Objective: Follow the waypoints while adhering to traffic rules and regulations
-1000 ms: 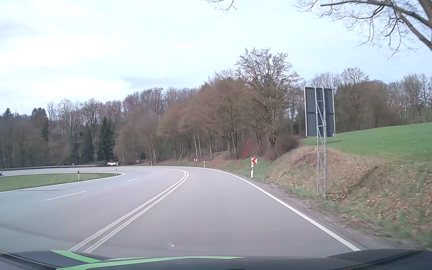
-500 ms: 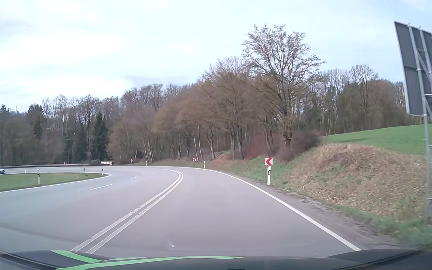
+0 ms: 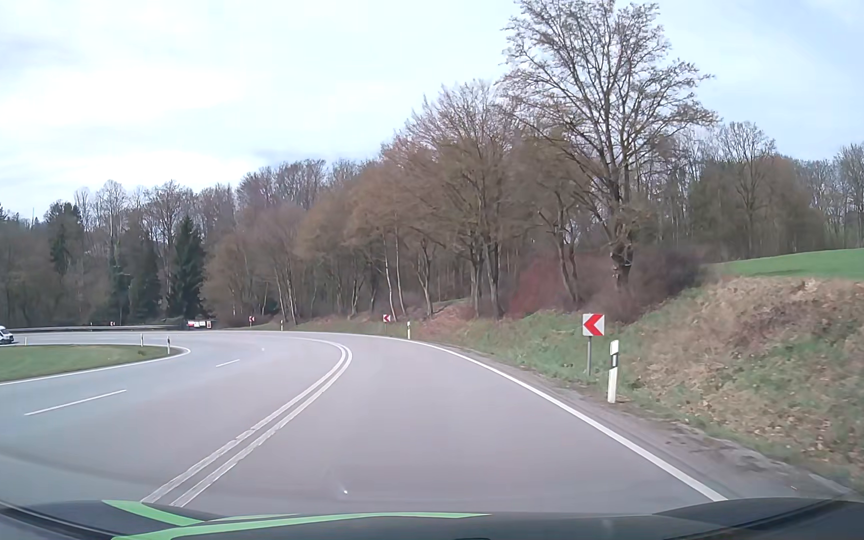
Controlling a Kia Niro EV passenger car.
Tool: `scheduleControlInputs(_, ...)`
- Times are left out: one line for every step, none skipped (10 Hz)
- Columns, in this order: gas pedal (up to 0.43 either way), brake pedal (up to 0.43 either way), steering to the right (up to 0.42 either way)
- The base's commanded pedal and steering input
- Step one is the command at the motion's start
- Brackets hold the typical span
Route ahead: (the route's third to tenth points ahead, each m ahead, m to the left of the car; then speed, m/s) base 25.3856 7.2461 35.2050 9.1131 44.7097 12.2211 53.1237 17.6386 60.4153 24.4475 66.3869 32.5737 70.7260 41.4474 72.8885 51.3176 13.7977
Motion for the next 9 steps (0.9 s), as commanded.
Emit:
scheduleControlInputs(0.0,0.061,-0.005)
scheduleControlInputs(0.0,0.073,-0.007)
scheduleControlInputs(0.0,0.085,-0.009)
scheduleControlInputs(0.0,0.085,-0.01)
scheduleControlInputs(0.0,0.091,-0.013)
scheduleControlInputs(0.0,0.098,-0.017)
scheduleControlInputs(0.0,0.104,-0.02)
scheduleControlInputs(0.0,0.11,-0.021)
scheduleControlInputs(0.0,0.116,-0.023)
